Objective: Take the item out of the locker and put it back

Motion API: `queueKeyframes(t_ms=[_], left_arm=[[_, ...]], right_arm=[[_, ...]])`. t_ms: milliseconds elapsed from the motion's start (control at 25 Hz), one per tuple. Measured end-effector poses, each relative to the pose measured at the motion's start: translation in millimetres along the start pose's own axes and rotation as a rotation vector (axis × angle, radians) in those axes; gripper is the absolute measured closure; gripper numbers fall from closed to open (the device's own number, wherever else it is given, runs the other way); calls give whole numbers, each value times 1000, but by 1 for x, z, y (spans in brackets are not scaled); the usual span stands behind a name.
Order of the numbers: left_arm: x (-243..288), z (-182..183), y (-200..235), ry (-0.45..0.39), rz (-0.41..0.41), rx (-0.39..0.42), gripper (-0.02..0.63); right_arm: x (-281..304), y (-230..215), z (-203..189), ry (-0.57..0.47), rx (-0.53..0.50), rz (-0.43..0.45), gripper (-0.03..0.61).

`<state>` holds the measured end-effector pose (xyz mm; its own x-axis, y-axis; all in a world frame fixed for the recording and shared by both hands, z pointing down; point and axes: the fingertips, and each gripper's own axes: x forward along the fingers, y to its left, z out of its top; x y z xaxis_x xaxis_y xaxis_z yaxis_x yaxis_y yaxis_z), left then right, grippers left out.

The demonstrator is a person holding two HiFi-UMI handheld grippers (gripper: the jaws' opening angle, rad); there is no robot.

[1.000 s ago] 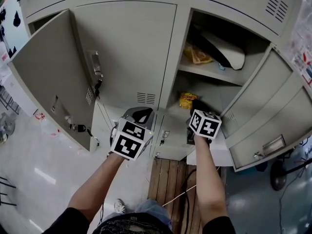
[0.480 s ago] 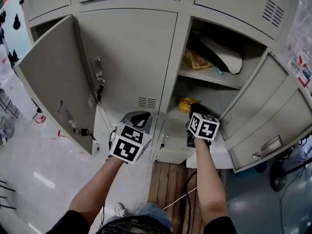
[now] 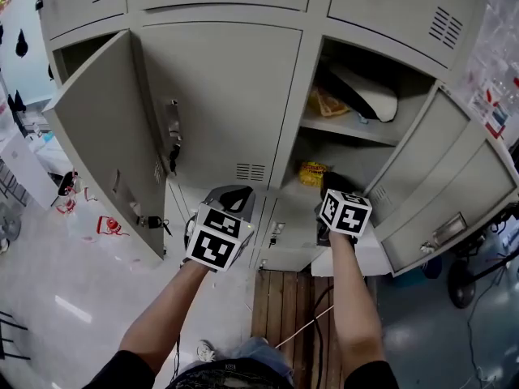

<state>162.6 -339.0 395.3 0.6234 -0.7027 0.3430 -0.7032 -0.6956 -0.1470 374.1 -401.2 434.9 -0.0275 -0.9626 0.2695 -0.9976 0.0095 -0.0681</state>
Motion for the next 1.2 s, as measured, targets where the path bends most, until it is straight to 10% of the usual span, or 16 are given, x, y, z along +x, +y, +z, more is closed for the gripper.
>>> queueKeyframes(t_ms=[1200], left_arm=[[-75, 10, -14, -127, -190, -23, 612]], right_arm=[[-169, 86, 26, -69, -139, -118, 520]])
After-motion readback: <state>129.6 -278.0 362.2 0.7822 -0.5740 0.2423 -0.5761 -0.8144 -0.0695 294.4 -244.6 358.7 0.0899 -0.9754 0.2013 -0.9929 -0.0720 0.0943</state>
